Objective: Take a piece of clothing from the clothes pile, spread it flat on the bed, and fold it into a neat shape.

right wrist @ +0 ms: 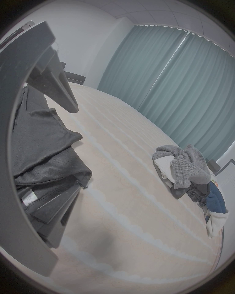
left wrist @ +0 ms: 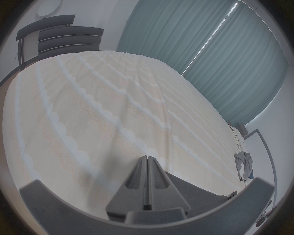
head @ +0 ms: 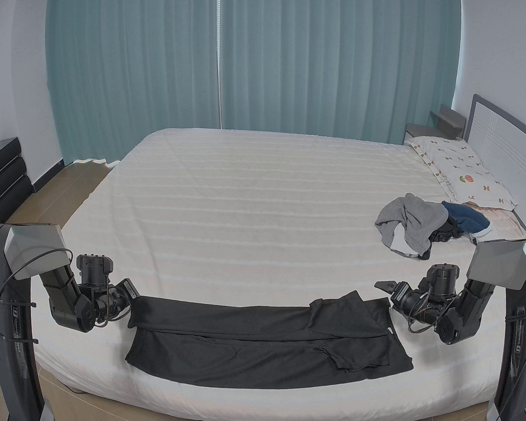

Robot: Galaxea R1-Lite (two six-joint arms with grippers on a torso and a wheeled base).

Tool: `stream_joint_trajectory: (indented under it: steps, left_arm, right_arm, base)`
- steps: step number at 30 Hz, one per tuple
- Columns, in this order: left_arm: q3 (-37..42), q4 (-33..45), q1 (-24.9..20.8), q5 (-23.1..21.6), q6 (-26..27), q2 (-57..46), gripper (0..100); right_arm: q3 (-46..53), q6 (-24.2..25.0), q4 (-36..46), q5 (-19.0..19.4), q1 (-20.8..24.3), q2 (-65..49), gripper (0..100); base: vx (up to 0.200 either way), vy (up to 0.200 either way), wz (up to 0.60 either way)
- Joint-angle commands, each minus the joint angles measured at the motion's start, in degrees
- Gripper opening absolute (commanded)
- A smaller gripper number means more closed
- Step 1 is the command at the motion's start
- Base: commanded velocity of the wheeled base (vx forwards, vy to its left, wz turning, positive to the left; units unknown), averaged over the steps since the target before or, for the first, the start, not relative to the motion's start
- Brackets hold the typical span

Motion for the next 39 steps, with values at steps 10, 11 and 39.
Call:
stream_joint_trajectory:
  steps: [10, 11, 39]
  left_arm:
    - [0.0, 0.0, 0.2, 0.0, 0.0, 0.2, 0]
    - [0.1, 0.0, 0.2, 0.0, 0.0, 0.2, 0]
    - [0.1, 0.1, 0.1, -0.5, 0.0, 0.7, 0]
  right_arm:
    - [-3.4, 0.0, 0.1, -0.4, 0.4, 3.7, 0]
    - [-3.6, 0.0, 0.1, -0.5, 0.4, 3.9, 0]
    - [2.7, 0.3, -0.9, 1.0, -0.2, -2.2, 100]
  base:
    - [0.0, 0.0, 0.0]
    - [0.0, 0.0, 0.0]
    - [0.0, 0.0, 0.0]
